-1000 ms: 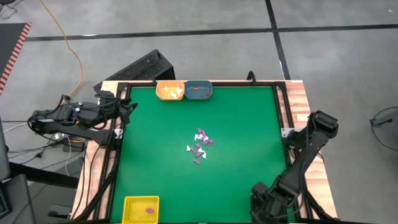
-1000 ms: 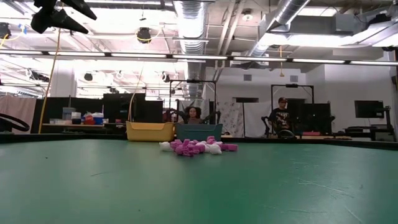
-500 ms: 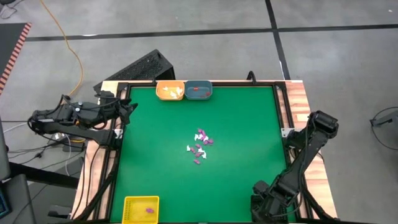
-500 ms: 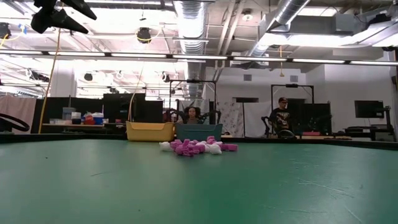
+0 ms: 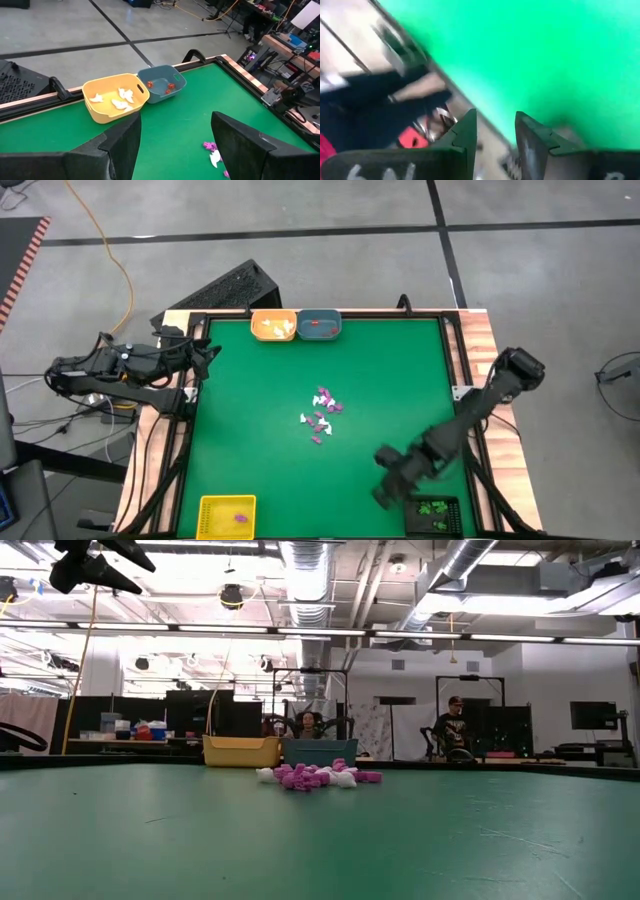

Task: Sort Halloween decoration
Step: Put the pink skeleton into the yellow bin

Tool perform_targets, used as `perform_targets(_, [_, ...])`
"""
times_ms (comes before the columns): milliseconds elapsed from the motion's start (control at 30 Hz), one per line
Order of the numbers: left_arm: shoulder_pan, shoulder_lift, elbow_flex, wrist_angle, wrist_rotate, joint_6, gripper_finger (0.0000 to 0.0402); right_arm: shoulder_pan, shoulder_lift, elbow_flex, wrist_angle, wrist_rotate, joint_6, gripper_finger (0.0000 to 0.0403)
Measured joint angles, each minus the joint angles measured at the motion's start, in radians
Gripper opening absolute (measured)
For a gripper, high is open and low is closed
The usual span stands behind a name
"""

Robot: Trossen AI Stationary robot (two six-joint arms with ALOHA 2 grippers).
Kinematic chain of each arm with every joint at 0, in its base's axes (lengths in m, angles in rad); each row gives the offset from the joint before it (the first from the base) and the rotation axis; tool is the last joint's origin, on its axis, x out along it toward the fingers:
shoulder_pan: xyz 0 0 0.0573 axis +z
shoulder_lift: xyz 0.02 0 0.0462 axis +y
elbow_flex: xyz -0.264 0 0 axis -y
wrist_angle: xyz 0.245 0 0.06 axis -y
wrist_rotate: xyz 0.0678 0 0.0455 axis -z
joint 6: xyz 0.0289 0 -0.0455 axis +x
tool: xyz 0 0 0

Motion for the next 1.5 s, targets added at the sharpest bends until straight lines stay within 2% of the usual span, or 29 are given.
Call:
perform_targets(133, [0.000,0.000,0.000,0.000,0.001,0.000,0.0231,-0.147,-0.015,0.002,-0.016,0.130,-0.132,0.0129])
perform_targets(267, [0.000,0.000,0.000,0.000,0.001,0.000,0.0231,-0.279,0.009,0.001,-0.061,0.311,-0.139,0.0128])
perform_targets(400, [0.000,0.000,0.000,0.000,0.001,0.000,0.0231,-0.385,0.058,0.000,-0.064,0.410,-0.142,0.0128])
perform_targets(633, [0.000,0.000,0.000,0.000,0.001,0.000,0.0231,-0.510,0.173,0.000,0.107,0.418,-0.203,0.0128])
perform_targets(967, [0.000,0.000,0.000,0.000,0.001,0.000,0.0231,-0.525,0.291,0.000,0.140,0.413,-0.175,0.0128])
perform_targets(1500, [0.000,0.000,0.000,0.000,0.000,-0.008,0.0231,-0.569,0.294,-0.005,0.115,0.422,-0.176,0.0128])
